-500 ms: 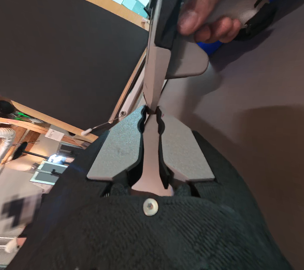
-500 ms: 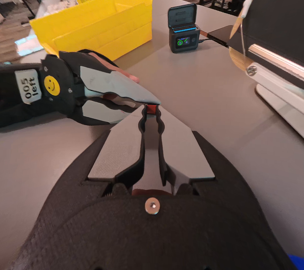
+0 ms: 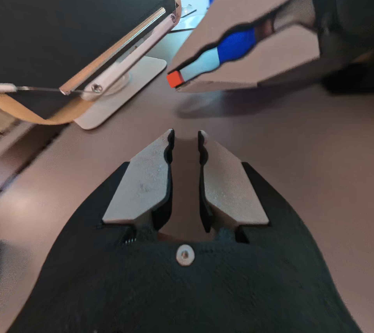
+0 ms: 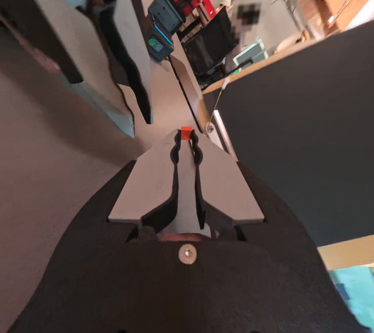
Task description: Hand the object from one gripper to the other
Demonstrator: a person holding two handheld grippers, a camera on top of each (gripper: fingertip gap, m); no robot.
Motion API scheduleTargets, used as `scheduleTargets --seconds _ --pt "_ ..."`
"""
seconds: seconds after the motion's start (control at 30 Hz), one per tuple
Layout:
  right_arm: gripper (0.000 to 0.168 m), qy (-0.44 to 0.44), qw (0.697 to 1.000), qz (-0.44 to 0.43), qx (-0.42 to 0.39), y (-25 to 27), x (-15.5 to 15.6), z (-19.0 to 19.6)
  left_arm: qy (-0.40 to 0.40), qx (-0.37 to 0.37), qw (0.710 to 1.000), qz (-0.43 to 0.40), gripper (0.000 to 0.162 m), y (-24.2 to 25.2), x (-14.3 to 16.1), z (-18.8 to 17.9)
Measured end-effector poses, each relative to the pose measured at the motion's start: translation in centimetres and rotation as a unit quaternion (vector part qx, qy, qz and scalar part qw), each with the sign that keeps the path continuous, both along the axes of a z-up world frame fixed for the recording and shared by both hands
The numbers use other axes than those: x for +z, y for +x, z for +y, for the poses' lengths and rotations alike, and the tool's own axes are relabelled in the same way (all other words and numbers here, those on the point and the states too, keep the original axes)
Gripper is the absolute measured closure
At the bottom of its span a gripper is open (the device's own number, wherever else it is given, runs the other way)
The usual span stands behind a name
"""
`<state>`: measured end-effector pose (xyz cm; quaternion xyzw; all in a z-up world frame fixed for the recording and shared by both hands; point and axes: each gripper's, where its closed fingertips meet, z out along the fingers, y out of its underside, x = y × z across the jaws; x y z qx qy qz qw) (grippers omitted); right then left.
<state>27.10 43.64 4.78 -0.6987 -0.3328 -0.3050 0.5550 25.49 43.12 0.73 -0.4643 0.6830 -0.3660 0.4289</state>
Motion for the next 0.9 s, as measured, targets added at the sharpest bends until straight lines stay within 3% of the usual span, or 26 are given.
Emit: scheduleTargets --seconds 0.13,0.23,0.43,0.9 --pt "0.161 0.004 0.999 -0.039 0.024 -1.1 -0.1 0.0 -0.191 0.000 0.981 0.009 0.148 -0.5 0.8 0.0" --pt "0.161 -0.004 0.997 -0.062 0.041 -1.6 -0.7 0.0 -0.263 -0.011 0.965 -0.002 0.144 -0.6 1.6 -0.1" --pt "0.161 -0.010 0.993 -0.108 0.044 -2.1 -1.3 0.1 -0.272 -0.034 0.962 -0.003 0.140 -0.7 1.8 -1.0" --pt "0.161 -0.031 0.991 -0.121 0.057 -3.1 -2.2 0.0 -0.336 -0.038 0.941 -0.024 0.137 -1.0 2.9 -0.2"
